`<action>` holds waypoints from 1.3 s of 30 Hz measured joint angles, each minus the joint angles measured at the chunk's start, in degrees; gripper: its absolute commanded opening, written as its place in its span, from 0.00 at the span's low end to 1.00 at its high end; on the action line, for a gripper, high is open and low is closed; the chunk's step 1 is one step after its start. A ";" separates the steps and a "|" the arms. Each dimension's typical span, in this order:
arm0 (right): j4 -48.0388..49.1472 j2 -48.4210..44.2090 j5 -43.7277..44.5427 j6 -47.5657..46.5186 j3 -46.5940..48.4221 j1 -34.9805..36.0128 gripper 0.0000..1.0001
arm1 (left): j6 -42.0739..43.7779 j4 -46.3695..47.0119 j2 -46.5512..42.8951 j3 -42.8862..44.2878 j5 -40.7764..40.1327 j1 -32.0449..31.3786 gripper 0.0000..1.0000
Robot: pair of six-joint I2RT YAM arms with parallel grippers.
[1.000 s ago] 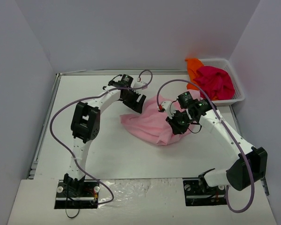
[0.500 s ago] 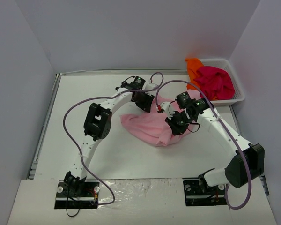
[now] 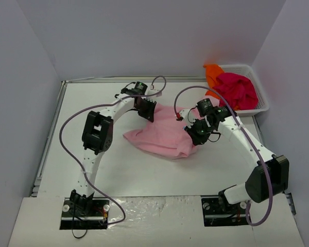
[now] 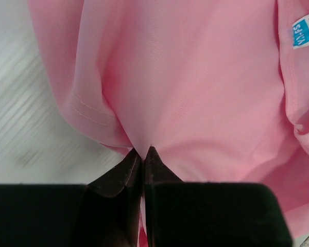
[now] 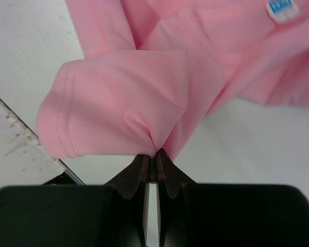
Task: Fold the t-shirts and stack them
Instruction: Flatten out the tshirt
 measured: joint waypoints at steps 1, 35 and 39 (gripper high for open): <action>-0.09 0.59 0.28 -0.33 0.39 -0.87 0.00 | -0.02 -0.02 -1.57 -1.44 -0.35 1.29 0.02; 0.11 22.25 1.33 -7.13 8.85 -8.35 0.62 | 19.91 -23.61 -30.18 -30.91 -3.10 17.99 0.42; -0.46 23.82 -0.57 -7.28 17.42 -8.35 0.62 | 19.54 -22.93 -33.35 -29.38 -2.23 18.51 0.42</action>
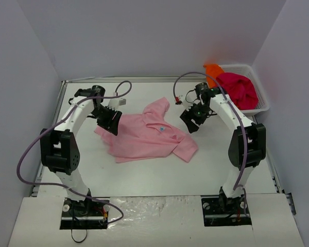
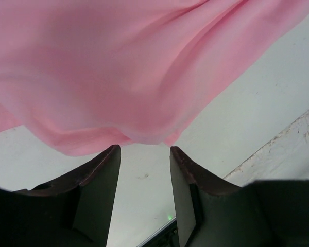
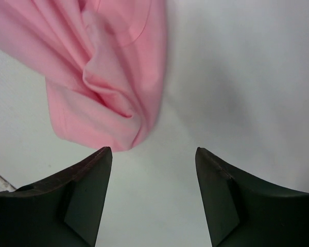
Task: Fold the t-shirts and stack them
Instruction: Flatten out the tshirt
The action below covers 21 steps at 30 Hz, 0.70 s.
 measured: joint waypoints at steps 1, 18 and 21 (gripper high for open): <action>0.37 0.72 -0.46 0.07 2.10 0.00 0.61 | -0.42 0.33 -1.03 0.00 0.17 0.11 0.42; 10.49 16.46 4.59 4.07 19.23 14.45 0.60 | -15.04 19.54 -14.25 -7.76 -9.31 15.63 0.47; 11.45 18.14 5.79 4.44 23.19 17.11 0.59 | -15.43 20.55 -15.39 -10.16 -11.02 16.94 0.48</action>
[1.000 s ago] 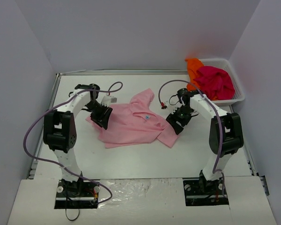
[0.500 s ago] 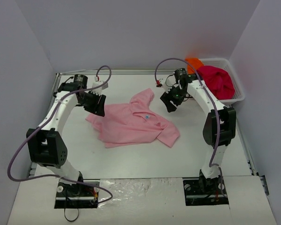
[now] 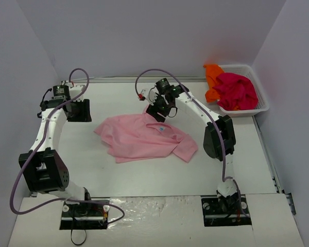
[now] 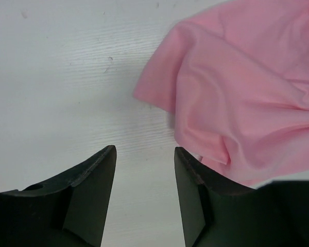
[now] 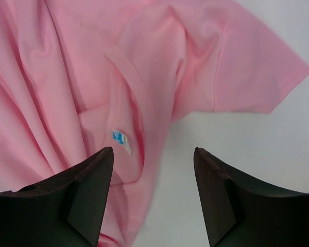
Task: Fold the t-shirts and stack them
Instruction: Flatten out the tshirt
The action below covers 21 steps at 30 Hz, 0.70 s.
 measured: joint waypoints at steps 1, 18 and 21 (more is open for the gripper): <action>0.48 0.72 0.55 0.02 1.29 0.72 0.59 | -0.13 0.04 -0.24 -0.68 -0.33 0.44 0.48; 2.10 14.10 7.39 0.00 9.27 7.45 0.62 | -0.57 2.49 -3.02 -5.97 -1.86 5.22 0.50; 2.12 14.53 7.87 0.00 10.49 7.52 0.62 | -0.59 2.75 -3.08 -6.73 -1.84 5.22 0.50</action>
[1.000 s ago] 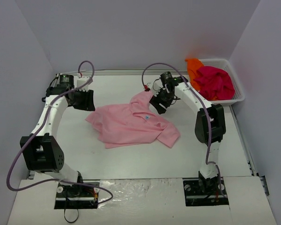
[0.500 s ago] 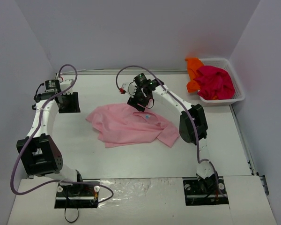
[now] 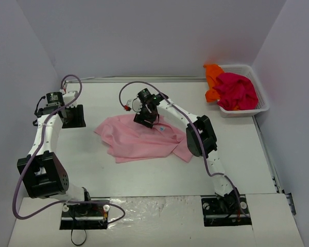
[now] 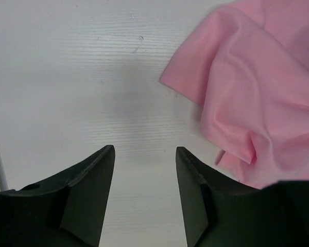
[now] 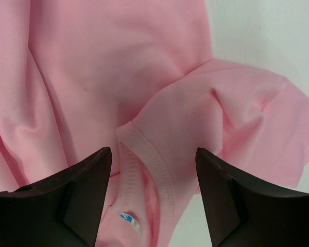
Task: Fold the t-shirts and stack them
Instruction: Flatten out the tshirt
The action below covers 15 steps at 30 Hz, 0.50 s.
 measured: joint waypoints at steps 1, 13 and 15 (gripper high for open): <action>0.15 0.04 0.13 0.00 0.35 0.07 0.63 | 0.00 0.02 0.00 -0.22 0.02 0.00 0.50; 0.81 3.85 0.79 0.00 5.77 0.92 0.55 | -0.02 1.07 4.92 -0.37 0.55 0.00 0.51; 0.76 4.81 0.76 -0.02 5.77 1.09 0.52 | -0.02 1.14 5.49 -0.37 0.61 0.00 0.51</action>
